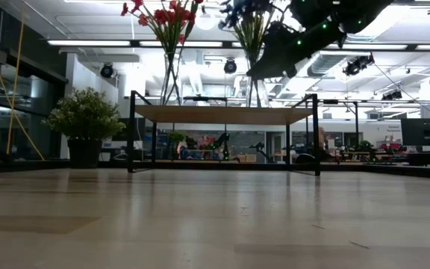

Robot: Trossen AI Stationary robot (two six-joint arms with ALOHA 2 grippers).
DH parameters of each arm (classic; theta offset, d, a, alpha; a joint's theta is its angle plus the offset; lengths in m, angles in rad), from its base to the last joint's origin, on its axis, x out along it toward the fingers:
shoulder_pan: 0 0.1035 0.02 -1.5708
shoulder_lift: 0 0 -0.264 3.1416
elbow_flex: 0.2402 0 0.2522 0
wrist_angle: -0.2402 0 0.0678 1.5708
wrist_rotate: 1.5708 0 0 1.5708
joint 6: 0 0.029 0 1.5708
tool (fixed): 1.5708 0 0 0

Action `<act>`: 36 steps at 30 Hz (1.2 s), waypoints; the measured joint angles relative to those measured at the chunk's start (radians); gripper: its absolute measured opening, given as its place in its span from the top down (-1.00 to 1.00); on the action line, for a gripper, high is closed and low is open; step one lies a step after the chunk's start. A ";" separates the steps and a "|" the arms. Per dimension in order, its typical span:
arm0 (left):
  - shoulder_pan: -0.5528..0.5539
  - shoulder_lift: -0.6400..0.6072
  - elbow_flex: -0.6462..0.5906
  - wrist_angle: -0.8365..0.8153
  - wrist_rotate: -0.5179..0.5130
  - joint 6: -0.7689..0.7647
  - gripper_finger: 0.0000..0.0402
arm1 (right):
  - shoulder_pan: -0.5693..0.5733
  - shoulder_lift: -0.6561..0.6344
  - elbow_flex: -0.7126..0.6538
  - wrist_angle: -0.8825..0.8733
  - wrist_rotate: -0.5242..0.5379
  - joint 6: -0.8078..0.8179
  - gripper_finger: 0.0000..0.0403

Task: Pick and place flowers into a vace then onto a shelf
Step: Put the transparent vase on the shelf, then return to Home Position

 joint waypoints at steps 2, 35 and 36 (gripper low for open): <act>0.000 0.000 0.000 0.000 0.004 0.000 -0.98 | -0.001 0.015 0.000 0.009 0.003 -0.002 0.19; 0.000 0.000 0.000 0.000 0.052 -0.002 -0.98 | 0.000 0.028 0.000 -0.046 0.014 0.026 -0.31; 0.000 0.000 0.000 0.000 0.052 -0.002 -0.98 | 0.000 0.027 0.000 -0.046 0.014 0.026 -0.32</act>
